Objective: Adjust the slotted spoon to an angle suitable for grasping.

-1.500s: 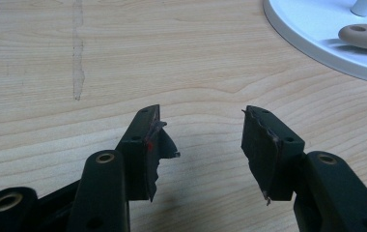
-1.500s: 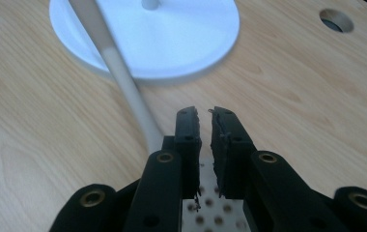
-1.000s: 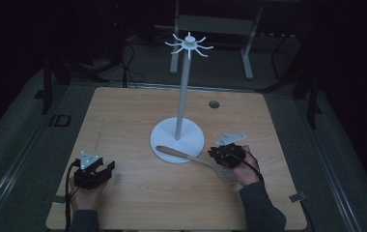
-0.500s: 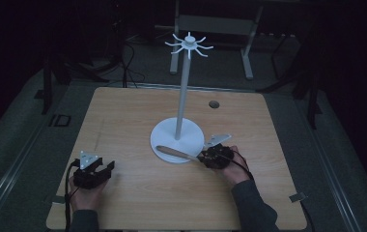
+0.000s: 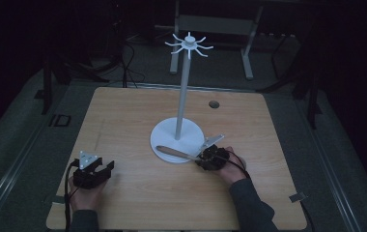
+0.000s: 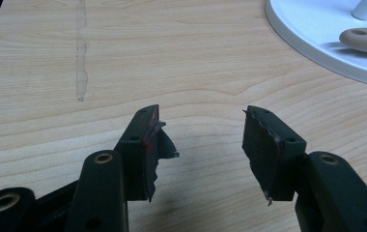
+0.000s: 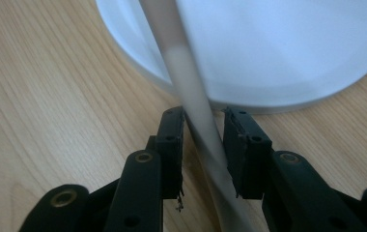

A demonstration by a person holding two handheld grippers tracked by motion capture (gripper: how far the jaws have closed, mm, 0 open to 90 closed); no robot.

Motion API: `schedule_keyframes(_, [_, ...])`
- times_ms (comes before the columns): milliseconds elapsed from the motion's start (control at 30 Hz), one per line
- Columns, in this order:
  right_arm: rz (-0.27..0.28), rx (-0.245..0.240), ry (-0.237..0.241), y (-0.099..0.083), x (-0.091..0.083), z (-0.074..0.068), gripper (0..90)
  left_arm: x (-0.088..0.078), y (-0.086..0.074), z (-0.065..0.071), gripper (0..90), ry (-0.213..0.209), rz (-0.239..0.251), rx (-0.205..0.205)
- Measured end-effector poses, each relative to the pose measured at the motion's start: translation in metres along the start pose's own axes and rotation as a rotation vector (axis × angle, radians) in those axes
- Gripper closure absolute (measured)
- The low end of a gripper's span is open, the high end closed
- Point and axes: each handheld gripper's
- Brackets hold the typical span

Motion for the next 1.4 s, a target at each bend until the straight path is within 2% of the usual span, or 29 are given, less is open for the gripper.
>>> schedule_keyframes(167, [-0.018,-0.048,-0.019,0.000,-0.002,-0.001,72.8,0.000,0.000,-0.001,47.9,0.000,-0.005,-0.005])
schedule_keyframes(267, [-0.028,-0.056,-0.032,-0.004,-0.006,0.001,75.9,0.000,0.000,-0.001,47.8,0.002,-0.006,-0.006])
schedule_keyframes(433, [-0.037,-0.037,-0.036,-0.016,-0.016,0.009,78.0,0.000,0.000,-0.001,47.8,0.003,-0.006,-0.009])
schedule_keyframes(467, [-0.044,-0.037,-0.035,-0.025,-0.022,0.012,78.0,0.000,0.000,-0.001,47.8,0.003,-0.007,-0.010])
schedule_keyframes(667, [-0.066,-0.038,-0.040,-0.035,-0.031,0.016,78.0,0.000,0.000,-0.001,47.8,0.005,-0.009,-0.011])
schedule_keyframes(833, [-0.095,-0.007,-0.016,-0.045,-0.041,0.025,77.3,0.001,-0.001,-0.001,47.8,0.003,-0.008,-0.012])
schedule_keyframes(967, [-0.122,-0.007,-0.022,-0.037,-0.038,0.026,73.5,0.001,-0.001,-0.001,47.8,0.003,-0.007,-0.014])
schedule_keyframes(1133, [-0.112,-0.001,-0.020,-0.019,-0.032,0.025,71.1,0.001,0.000,-0.001,47.8,0.003,-0.009,-0.013])
schedule_keyframes(1300, [-0.150,-0.010,-0.028,0.000,-0.023,0.025,70.7,0.000,0.000,-0.002,47.8,0.002,-0.007,-0.014])
schedule_keyframes(1400, [-0.174,-0.002,-0.014,0.007,-0.016,0.027,70.3,0.000,0.000,-0.002,47.8,0.002,-0.004,-0.015])
Point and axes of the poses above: each handheld gripper's, and its own axes: x roughly forward along the jaws, y roughly out of its top, z roughly to its right
